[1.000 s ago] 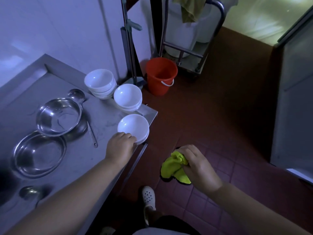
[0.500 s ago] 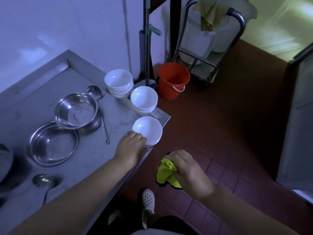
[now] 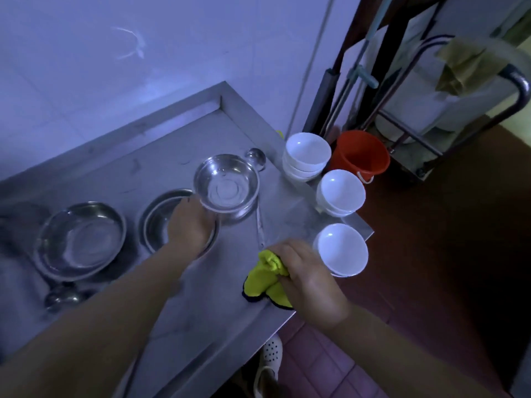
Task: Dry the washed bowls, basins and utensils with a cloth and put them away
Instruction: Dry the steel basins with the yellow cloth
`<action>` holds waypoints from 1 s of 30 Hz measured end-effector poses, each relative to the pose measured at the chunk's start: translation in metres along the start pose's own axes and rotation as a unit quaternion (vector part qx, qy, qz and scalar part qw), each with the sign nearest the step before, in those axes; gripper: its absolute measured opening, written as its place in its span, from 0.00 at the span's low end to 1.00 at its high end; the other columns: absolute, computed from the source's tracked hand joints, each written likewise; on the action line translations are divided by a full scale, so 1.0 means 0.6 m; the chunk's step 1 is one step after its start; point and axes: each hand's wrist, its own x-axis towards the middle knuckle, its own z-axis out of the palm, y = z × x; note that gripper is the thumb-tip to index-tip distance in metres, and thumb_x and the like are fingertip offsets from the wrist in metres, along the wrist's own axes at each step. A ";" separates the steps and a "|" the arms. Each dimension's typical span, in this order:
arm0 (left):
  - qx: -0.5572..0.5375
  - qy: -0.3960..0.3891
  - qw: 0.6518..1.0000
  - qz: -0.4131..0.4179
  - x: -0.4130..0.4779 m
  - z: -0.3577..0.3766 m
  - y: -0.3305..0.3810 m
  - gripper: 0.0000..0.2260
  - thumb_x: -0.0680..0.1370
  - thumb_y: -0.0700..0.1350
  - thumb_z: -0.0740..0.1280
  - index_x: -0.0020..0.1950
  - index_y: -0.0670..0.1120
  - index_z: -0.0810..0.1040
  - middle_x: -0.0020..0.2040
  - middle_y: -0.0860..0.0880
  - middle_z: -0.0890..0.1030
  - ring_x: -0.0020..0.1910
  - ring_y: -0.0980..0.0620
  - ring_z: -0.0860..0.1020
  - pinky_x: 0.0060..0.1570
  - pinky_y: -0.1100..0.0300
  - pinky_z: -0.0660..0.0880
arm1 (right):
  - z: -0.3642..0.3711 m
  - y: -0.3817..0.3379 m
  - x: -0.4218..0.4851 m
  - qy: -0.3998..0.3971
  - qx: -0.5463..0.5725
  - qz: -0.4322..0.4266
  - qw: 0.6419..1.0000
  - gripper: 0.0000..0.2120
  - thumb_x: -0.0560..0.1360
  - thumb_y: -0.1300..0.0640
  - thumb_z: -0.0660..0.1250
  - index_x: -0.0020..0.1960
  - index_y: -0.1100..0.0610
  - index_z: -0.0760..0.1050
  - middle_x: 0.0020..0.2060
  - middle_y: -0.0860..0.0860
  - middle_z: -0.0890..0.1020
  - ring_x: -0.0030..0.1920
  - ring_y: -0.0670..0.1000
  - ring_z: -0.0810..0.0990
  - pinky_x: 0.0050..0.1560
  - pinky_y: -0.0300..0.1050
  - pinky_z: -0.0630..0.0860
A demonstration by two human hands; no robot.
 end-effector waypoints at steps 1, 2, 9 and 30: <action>-0.057 -0.003 0.997 -0.051 0.020 0.000 -0.009 0.13 0.76 0.46 0.64 0.55 0.38 0.74 0.51 0.39 0.81 0.52 0.38 0.78 0.48 0.49 0.73 | 0.014 -0.003 0.016 0.000 -0.001 0.002 1.000 0.17 0.67 0.62 0.58 0.56 0.54 0.70 0.46 0.54 0.78 0.48 0.51 0.73 0.51 0.39 0.69; -0.108 -0.012 0.988 -0.112 0.039 -0.003 -0.014 0.17 0.75 0.47 0.65 0.58 0.37 0.72 0.53 0.38 0.80 0.54 0.38 0.78 0.50 0.50 0.72 | 0.028 -0.006 0.030 0.000 -0.001 0.004 1.000 0.18 0.66 0.62 0.57 0.55 0.54 0.70 0.46 0.54 0.78 0.47 0.51 0.73 0.50 0.38 0.68; -0.318 -0.117 0.909 -0.244 0.121 0.054 -0.053 0.17 0.66 0.51 0.68 0.43 0.36 0.79 0.39 0.36 0.83 0.43 0.38 0.82 0.46 0.48 0.80 | 0.088 -0.007 0.064 -0.024 0.000 0.045 0.999 0.18 0.65 0.62 0.57 0.54 0.51 0.70 0.46 0.51 0.77 0.47 0.49 0.74 0.50 0.38 0.70; -0.161 0.228 0.956 -0.093 -0.141 -0.270 -0.181 0.12 0.79 0.47 0.62 0.36 0.46 0.71 0.29 0.52 0.71 0.29 0.52 0.69 0.30 0.67 0.64 | 0.107 -0.166 0.073 -0.041 0.038 0.026 0.998 0.11 0.74 0.57 0.59 0.54 0.45 0.69 0.42 0.51 0.78 0.41 0.55 0.80 0.38 0.53 0.76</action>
